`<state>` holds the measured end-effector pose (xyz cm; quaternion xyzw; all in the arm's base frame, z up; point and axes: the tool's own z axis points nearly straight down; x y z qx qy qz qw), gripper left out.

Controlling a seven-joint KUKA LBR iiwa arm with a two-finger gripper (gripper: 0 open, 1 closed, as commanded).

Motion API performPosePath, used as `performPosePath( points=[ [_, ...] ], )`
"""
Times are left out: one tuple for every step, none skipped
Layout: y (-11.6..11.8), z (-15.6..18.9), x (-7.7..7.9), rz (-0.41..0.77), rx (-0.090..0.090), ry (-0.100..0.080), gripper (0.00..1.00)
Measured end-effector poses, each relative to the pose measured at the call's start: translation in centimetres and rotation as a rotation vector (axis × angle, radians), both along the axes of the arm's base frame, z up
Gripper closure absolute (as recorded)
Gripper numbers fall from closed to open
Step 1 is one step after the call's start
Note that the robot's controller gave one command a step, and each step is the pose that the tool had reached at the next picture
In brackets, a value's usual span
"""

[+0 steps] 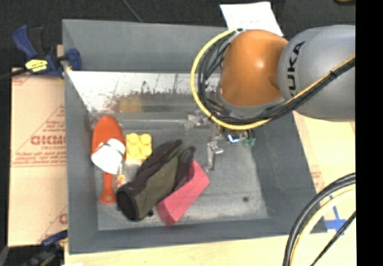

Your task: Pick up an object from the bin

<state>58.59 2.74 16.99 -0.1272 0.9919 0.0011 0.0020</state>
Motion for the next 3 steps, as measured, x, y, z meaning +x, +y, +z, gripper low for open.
performPosePath(
  points=[
    [0.0,-0.9,-0.2,0.029,-0.001,0.001,0.0],
    [2.5,-4.9,5.6,-0.03,0.001,-0.006,0.0],
    [1.6,-9.1,2.1,0.304,-0.002,-0.01,0.0]
  ],
)
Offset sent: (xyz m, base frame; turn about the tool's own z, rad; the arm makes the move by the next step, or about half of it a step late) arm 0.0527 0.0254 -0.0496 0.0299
